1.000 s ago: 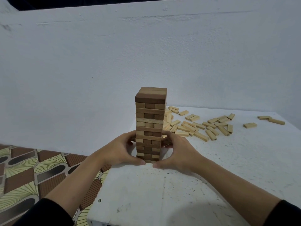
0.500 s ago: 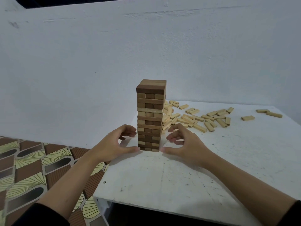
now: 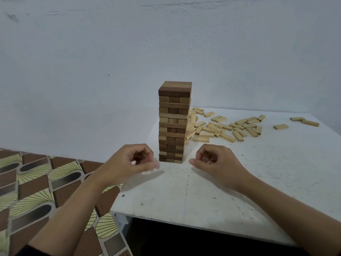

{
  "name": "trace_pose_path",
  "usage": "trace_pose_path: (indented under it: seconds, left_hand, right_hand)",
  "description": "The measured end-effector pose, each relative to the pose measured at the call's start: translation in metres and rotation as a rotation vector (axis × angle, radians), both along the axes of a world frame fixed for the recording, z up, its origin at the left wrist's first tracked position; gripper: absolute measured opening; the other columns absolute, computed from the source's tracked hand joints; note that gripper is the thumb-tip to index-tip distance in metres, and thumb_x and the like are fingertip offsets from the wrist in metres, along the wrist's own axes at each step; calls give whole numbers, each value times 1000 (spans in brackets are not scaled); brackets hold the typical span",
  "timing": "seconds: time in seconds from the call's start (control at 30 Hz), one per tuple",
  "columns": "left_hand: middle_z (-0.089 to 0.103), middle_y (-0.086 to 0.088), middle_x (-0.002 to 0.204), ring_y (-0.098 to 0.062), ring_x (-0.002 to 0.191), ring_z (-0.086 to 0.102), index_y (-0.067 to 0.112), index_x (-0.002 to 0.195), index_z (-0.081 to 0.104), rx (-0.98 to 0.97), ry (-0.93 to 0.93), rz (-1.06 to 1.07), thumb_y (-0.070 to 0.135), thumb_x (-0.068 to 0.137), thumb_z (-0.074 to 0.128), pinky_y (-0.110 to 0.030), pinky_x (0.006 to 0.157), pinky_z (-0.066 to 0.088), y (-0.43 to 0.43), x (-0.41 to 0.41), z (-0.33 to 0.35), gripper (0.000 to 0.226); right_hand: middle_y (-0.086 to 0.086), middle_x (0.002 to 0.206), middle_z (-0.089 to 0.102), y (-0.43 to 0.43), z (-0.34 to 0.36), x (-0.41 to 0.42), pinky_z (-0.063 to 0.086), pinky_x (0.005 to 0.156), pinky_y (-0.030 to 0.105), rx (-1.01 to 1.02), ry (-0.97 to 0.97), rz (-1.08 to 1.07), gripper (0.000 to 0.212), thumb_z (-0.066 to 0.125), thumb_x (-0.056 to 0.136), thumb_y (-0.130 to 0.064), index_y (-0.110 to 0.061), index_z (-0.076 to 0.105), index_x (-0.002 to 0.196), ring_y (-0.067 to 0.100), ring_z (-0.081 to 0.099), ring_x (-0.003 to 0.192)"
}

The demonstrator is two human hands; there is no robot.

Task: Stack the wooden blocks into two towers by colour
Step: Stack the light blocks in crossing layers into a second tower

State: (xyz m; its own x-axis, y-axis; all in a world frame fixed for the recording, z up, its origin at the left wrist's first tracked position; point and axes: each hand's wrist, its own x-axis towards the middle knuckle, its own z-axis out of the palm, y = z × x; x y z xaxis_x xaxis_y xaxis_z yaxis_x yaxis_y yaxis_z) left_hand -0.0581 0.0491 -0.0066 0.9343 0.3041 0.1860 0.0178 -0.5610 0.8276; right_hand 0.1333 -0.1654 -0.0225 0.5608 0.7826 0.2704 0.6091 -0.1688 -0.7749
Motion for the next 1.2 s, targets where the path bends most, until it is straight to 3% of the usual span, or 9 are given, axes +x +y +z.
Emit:
trace_pose_path:
  seconds: [0.2, 0.37, 0.57, 0.67, 0.8, 0.93, 1.03, 1.13, 1.2]
  left_hand:
    - [68, 9, 91, -6, 85, 63, 24, 102, 70, -46, 49, -188, 29, 97, 64, -21, 77, 50, -58, 12, 9, 10]
    - [66, 4, 105, -14, 105, 63, 23, 113, 67, -112, -39, -195, 21, 101, 62, -32, 94, 53, -105, 46, 8, 13]
    - [62, 8, 115, -2, 110, 58, 30, 119, 62, -108, -89, 37, 26, 101, 61, -19, 92, 49, -140, 104, 8, 18]
    - [50, 11, 134, -4, 126, 47, 28, 134, 52, 26, -59, 224, 30, 102, 58, -30, 108, 42, -146, 142, 4, 32]
    - [24, -2, 156, -22, 149, 18, 26, 150, 34, 163, 81, 402, 38, 103, 51, -47, 123, 19, -148, 191, 0, 51]
    - [4, -11, 167, -29, 156, -5, 22, 158, 21, 352, 232, 592, 50, 101, 47, -55, 123, 1, -133, 229, -6, 68]
    - [1, -13, 168, -30, 156, -11, 23, 159, 19, 393, 311, 683, 53, 99, 42, -59, 121, -2, -119, 247, -10, 70]
    - [-3, -14, 169, -31, 155, -17, 24, 160, 15, 414, 369, 721, 57, 99, 37, -62, 119, -5, -110, 257, -16, 74]
    - [-5, -15, 170, -32, 155, -18, 23, 162, 10, 381, 416, 740, 60, 99, 33, -63, 119, -7, -104, 262, -20, 77]
  right_hand:
    - [-13, 63, 60, -25, 4, 13, 42, 58, 15, 34, -25, -25, 21, 76, 87, -35, -21, 67, 75, 2, 49, 56]
    - [-9, 73, 68, -45, 10, 38, 50, 64, 25, 96, -28, -77, 18, 76, 87, -36, -23, 69, 77, 8, 59, 67]
    - [-13, 81, 68, -60, 9, 79, 52, 75, 31, 74, -138, -119, 13, 72, 91, -34, -23, 69, 84, 7, 62, 82]
    - [-12, 85, 67, -57, 8, 109, 47, 75, 25, 57, -214, -146, 12, 69, 93, -32, -22, 67, 87, 7, 59, 86]
    - [-9, 99, 64, -44, 5, 152, 38, 79, 23, -1, -334, -134, 11, 62, 96, -36, -26, 61, 100, 13, 54, 98]
    - [-3, 122, 61, -27, 3, 187, 29, 89, 24, -132, -353, -103, 36, 54, 100, -44, -23, 58, 129, 18, 46, 119]
    - [-1, 145, 51, -17, 3, 201, 27, 102, 26, -238, -352, -77, 51, 46, 102, -51, -26, 48, 146, 18, 35, 136]
    - [0, 158, 39, -9, -5, 211, 22, 118, 37, -338, -380, -44, 67, 33, 100, -66, -29, 35, 155, 20, 26, 147]
    - [-1, 161, 34, -5, -13, 220, 20, 122, 47, -416, -440, -16, 88, 11, 88, -85, -33, 27, 157, 21, 22, 150]
